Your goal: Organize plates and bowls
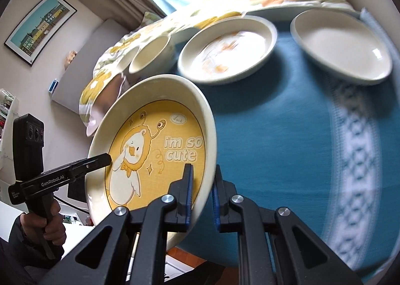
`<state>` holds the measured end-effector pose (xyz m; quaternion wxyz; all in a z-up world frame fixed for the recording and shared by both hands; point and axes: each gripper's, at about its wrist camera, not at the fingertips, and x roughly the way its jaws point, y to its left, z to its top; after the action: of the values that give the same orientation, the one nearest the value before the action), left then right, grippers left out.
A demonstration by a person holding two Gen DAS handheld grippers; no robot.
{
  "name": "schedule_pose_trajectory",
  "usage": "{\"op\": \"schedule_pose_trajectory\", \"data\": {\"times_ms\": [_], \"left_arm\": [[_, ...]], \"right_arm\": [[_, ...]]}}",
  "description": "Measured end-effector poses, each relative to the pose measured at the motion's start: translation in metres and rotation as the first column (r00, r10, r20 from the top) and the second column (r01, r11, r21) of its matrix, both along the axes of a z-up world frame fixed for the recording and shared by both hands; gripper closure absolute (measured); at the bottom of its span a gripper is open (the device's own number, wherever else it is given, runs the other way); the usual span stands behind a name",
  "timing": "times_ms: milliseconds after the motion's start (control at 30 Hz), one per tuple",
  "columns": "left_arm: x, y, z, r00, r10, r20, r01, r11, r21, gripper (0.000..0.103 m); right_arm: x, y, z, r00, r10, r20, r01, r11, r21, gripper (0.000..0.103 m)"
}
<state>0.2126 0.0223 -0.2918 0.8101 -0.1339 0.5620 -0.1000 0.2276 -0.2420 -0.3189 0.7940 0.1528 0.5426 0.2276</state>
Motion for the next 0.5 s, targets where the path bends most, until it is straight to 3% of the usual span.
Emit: {"op": "schedule_pose_trajectory", "data": {"times_ms": [200,500], "left_arm": [[0.001,0.038,-0.029,1.000,-0.012,-0.015,0.012,1.000,-0.005,0.090],[0.011,0.053,-0.049,0.999,-0.036,-0.008,0.036,0.999,-0.024,0.090]], "right_arm": [[0.007,0.037,-0.018,1.000,-0.001,-0.003,0.001,1.000,-0.031,0.091],[0.007,0.045,-0.029,1.000,-0.012,0.018,0.013,0.998,-0.055,0.091]]}}
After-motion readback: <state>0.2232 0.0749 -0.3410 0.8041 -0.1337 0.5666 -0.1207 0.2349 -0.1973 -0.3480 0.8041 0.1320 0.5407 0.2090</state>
